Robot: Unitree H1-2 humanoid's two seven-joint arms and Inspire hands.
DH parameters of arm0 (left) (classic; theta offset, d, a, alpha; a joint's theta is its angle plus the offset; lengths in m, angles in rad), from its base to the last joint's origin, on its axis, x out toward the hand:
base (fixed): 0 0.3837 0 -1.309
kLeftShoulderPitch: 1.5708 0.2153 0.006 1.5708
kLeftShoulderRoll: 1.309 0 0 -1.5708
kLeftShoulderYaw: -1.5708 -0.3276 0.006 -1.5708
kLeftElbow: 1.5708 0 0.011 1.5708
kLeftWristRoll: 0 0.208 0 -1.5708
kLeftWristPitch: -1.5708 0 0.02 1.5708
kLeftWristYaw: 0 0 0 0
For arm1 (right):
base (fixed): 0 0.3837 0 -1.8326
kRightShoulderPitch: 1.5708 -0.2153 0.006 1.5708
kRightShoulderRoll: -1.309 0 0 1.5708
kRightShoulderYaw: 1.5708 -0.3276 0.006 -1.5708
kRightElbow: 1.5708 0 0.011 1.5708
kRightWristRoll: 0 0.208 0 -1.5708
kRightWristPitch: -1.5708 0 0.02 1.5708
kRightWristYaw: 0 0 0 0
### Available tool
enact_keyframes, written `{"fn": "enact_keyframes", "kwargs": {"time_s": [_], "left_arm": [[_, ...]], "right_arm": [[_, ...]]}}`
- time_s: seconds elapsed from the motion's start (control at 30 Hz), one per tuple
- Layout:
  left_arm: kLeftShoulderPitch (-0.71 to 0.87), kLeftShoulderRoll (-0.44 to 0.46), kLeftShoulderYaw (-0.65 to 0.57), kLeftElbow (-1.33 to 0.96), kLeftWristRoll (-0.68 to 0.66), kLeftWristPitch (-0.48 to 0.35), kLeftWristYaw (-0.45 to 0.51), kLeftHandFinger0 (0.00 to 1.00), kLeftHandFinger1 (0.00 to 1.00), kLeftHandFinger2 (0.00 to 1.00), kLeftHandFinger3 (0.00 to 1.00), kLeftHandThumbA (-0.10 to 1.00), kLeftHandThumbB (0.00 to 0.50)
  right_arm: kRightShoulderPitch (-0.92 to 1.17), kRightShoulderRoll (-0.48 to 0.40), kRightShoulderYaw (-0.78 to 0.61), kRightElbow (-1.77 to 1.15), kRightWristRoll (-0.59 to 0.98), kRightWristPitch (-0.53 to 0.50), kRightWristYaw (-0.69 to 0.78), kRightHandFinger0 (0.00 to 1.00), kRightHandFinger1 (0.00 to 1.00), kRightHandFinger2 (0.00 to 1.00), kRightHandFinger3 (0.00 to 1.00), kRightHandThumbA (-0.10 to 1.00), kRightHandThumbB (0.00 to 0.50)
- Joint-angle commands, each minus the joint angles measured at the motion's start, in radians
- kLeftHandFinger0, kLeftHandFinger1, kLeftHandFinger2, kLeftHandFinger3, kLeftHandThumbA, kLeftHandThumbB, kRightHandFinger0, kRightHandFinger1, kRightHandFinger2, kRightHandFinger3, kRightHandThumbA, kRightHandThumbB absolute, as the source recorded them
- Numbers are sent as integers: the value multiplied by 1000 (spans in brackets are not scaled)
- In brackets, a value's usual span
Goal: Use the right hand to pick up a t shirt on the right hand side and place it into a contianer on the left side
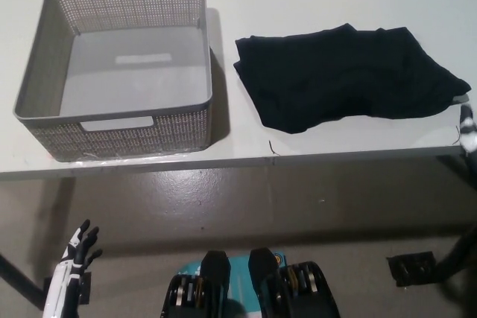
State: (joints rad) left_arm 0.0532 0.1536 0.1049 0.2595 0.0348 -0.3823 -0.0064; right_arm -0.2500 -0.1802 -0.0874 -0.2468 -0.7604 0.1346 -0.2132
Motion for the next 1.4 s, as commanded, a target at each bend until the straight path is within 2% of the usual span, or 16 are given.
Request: {"fn": "enact_keyframes", "kwargs": {"time_s": [0.0,0.1,0.2,0.23,0.27,0.37,0.43,0.5,0.53,0.7,0.93,1.27,1.37], "left_arm": [[-12,22,-4,-28,7,-25,-4,932,1000,991,1000,993,284],[-19,24,-9,-16,12,-41,-5,925,994,985,1000,1000,281],[-14,29,-11,-27,7,-29,-12,928,1000,1000,1000,1000,283],[-15,29,-12,-28,4,-29,-13,928,1000,1000,1000,1000,284],[-17,29,-12,-28,2,-25,-14,926,1000,996,1000,1000,288],[-20,29,-14,-20,-2,-34,-17,917,992,988,1000,998,288],[-20,30,-14,-15,4,-42,-13,903,981,973,1000,990,265],[-23,31,-19,-9,-2,-45,-21,907,993,984,1000,998,266],[-23,30,-19,-10,-2,-43,-20,907,992,984,1000,997,267],[-24,36,-19,-17,-4,-32,-23,906,990,981,1000,983,269],[-28,37,-24,-21,5,-33,-23,900,977,965,1000,980,248],[-38,40,-29,-27,15,-25,-25,892,975,956,1000,968,224],[-39,40,-29,-29,14,-27,-26,885,974,957,1000,954,220]], "right_arm": [[-117,-3,-7,-9,-43,177,91,1000,1000,1000,1000,657,500],[-165,-21,-1,60,-29,179,84,1000,1000,1000,1000,634,500],[-202,-46,34,125,-18,181,126,1000,1000,1000,1000,659,500],[-212,-61,58,154,-34,173,139,1000,1000,1000,1000,591,500],[-225,-69,79,181,-38,174,157,1000,1000,1000,1000,632,500],[-239,-96,137,211,-67,189,197,1000,1000,1000,1000,664,500],[-268,-114,197,269,-89,182,215,1000,1000,1000,1000,701,500],[-282,-123,221,294,-92,189,218,1000,1000,1000,1000,671,500],[-295,-130,239,319,-102,187,215,1000,1000,1000,1000,705,500],[-343,-142,303,417,-118,194,223,1000,1000,1000,1000,707,500],[-344,-106,398,446,-147,202,227,1000,1000,1000,1000,757,492],[-367,-74,427,504,-134,191,192,1000,1000,1000,1000,769,491],[-378,-65,438,521,-141,190,189,1000,1000,1000,1000,824,482]]}}
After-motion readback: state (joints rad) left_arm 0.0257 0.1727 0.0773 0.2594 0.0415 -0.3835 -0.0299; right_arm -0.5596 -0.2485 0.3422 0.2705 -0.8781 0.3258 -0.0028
